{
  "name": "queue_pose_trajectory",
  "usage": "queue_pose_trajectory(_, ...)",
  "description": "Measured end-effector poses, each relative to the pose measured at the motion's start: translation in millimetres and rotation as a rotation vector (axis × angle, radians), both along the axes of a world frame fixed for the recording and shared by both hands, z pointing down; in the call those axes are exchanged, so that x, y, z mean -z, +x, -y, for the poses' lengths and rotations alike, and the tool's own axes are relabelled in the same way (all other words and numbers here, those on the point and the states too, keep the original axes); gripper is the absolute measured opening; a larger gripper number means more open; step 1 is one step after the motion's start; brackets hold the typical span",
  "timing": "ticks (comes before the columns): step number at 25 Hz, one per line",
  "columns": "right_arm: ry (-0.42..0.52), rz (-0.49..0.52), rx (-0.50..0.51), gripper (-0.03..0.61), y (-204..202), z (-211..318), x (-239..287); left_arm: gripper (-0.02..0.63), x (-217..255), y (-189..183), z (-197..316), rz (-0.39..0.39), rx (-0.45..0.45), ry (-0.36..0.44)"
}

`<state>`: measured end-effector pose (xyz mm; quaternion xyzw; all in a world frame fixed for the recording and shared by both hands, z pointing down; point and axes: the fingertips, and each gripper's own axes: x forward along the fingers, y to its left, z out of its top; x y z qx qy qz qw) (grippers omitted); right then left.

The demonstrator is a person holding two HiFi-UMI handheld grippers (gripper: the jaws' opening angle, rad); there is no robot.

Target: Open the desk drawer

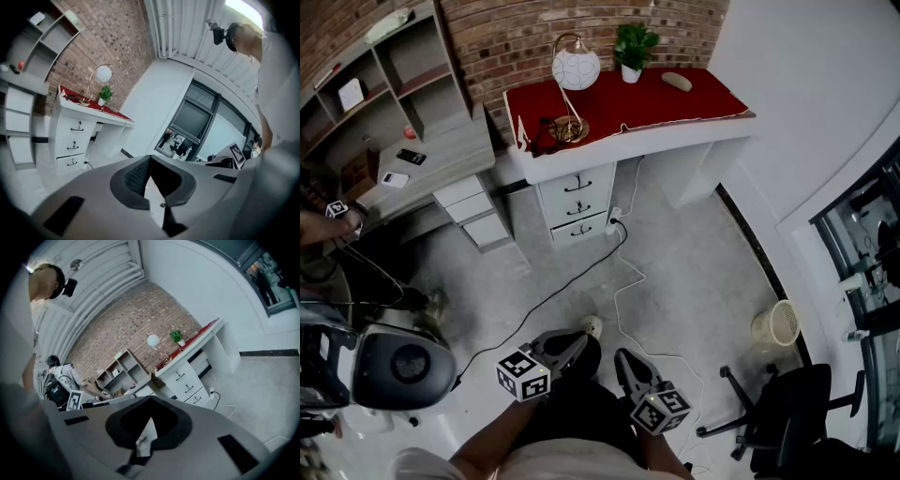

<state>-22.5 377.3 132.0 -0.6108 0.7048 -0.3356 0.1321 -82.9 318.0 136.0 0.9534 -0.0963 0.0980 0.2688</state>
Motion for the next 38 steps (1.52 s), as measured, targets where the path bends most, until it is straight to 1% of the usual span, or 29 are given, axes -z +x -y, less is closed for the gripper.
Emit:
queue_pose_trajectory(2, 0.01, -0.068, 0.028, 0.017, -16, -19, 16, 0.009, 16, -13, -20, 0.014, -0.003, 0.051)
queue_pose_trajectory(4, 0.012, -0.114, 0.054, 0.017, -33, -36, 28, 0.009, 28, -25, -39, 0.02, -0.013, 0.089)
queue_pose_trajectory(7, 0.018, -0.162, 0.097, 0.017, -61, -56, 39, 0.009, 37, -41, -60, 0.018, -0.04, 0.108)
queue_pose_trajectory(10, 0.044, -0.172, 0.122, 0.017, -81, -62, 46, 0.009, 45, -53, -69, 0.002, -0.065, 0.12)
queue_pose_trajectory(13, 0.073, -0.174, 0.117, 0.017, -95, -60, 57, 0.009, 53, -64, -76, -0.016, -0.09, 0.119)
queue_pose_trajectory(15, 0.076, -0.182, 0.117, 0.017, -103, -60, 59, 0.009, 53, -69, -81, -0.016, -0.109, 0.118)
queue_pose_trajectory(20, 0.052, -0.175, 0.074, 0.017, -103, -63, 58, 0.009, 56, -77, -87, -0.016, -0.142, 0.13)
queue_pose_trajectory(23, 0.038, -0.193, 0.056, 0.017, -100, -62, 59, 0.009, 56, -82, -84, -0.015, -0.132, 0.129)
queue_pose_trajectory(26, 0.063, -0.197, 0.041, 0.017, -96, -62, 63, 0.009, 57, -81, -81, -0.012, -0.117, 0.136)
queue_pose_trajectory(28, 0.08, -0.181, 0.036, 0.017, -92, -63, 67, 0.009, 60, -76, -82, -0.021, -0.116, 0.144)
queue_pose_trajectory(33, 0.083, -0.155, 0.054, 0.017, -88, -39, 57, 0.009, 55, -65, -67, -0.039, -0.107, 0.137)
queue_pose_trajectory(36, 0.098, -0.126, 0.075, 0.018, -87, -49, 60, 0.009, 59, -60, -84, -0.062, -0.082, 0.123)
queue_pose_trajectory(38, 0.107, -0.122, 0.1, 0.018, -88, -62, 62, 0.009, 61, -58, -100, -0.061, -0.067, 0.121)
